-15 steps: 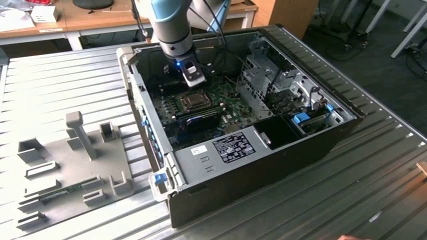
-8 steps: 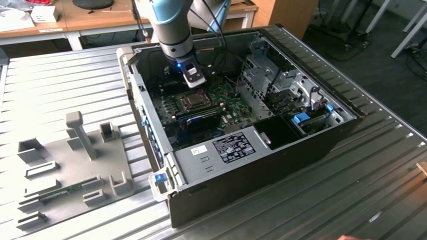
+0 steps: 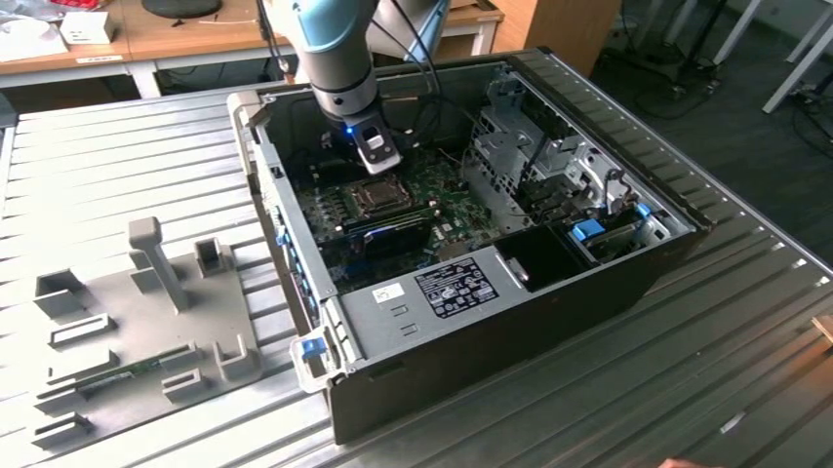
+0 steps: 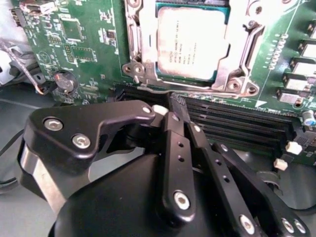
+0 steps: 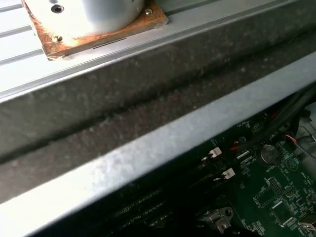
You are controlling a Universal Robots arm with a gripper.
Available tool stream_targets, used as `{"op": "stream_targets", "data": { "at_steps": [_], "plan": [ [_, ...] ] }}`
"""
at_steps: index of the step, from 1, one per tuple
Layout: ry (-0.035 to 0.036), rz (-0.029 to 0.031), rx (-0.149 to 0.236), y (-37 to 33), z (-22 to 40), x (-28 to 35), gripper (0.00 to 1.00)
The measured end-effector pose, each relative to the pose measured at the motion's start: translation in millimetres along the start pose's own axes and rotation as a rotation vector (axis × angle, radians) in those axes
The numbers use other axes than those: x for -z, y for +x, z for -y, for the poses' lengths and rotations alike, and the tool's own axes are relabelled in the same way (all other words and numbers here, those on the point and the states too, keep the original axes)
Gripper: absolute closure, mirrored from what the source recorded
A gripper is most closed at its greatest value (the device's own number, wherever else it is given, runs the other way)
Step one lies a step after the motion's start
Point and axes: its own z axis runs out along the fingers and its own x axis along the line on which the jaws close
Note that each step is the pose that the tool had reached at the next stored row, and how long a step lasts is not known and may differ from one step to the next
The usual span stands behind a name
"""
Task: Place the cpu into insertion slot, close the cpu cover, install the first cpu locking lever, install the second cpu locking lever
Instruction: 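Install the first cpu locking lever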
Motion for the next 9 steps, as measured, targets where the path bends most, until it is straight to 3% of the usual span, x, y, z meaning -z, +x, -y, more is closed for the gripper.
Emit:
{"op": "stream_targets", "data": {
  "at_steps": [9],
  "plan": [
    [-0.0001, 0.0006, 0.000, 0.6, 1.1, -3.2, 0.90]
  ]
}}
